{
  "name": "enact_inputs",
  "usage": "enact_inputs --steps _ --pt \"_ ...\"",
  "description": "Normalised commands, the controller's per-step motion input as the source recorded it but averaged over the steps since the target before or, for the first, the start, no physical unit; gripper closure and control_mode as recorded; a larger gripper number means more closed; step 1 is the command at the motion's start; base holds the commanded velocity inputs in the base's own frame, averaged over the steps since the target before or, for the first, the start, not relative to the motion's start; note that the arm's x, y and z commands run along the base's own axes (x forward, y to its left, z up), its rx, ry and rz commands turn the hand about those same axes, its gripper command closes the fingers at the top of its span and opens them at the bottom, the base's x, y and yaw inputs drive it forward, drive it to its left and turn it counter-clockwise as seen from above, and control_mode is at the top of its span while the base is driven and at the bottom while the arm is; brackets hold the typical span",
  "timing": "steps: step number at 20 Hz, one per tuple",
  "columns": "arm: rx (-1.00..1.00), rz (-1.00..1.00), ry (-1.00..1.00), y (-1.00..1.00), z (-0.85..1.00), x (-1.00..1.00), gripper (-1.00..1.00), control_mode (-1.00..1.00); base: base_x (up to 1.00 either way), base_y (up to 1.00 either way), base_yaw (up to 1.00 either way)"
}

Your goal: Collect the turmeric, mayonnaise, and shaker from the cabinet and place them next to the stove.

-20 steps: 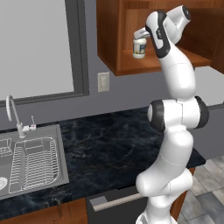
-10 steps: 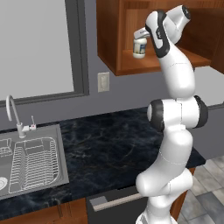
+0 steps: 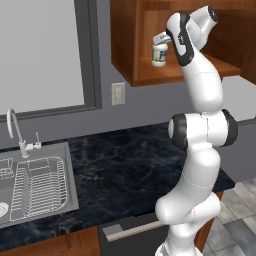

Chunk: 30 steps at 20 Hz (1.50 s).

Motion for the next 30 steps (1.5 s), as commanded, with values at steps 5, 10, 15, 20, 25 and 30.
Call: enact_inputs --steps 5,10,15,20,25,30 --pt "0.0 0.0 0.0 0.0 -0.1 0.0 1.0 -1.0 0.0 0.0 0.0" --pt "0.0 0.01 0.0 0.0 -0.09 0.0 1.0 -1.0 0.0 0.0 0.0" --pt "0.0 0.0 0.0 0.0 -0.05 -0.01 1.0 -1.0 0.0 0.0 0.0" --pt "0.0 0.0 0.0 0.0 -0.03 -0.02 1.0 -1.0 0.0 0.0 0.0" --pt "0.0 0.0 0.0 0.0 -0.04 -0.12 1.0 -1.0 0.0 0.0 0.0" --pt "0.0 0.0 -0.02 0.0 -0.17 -0.32 1.0 -1.0 0.0 0.0 0.0"
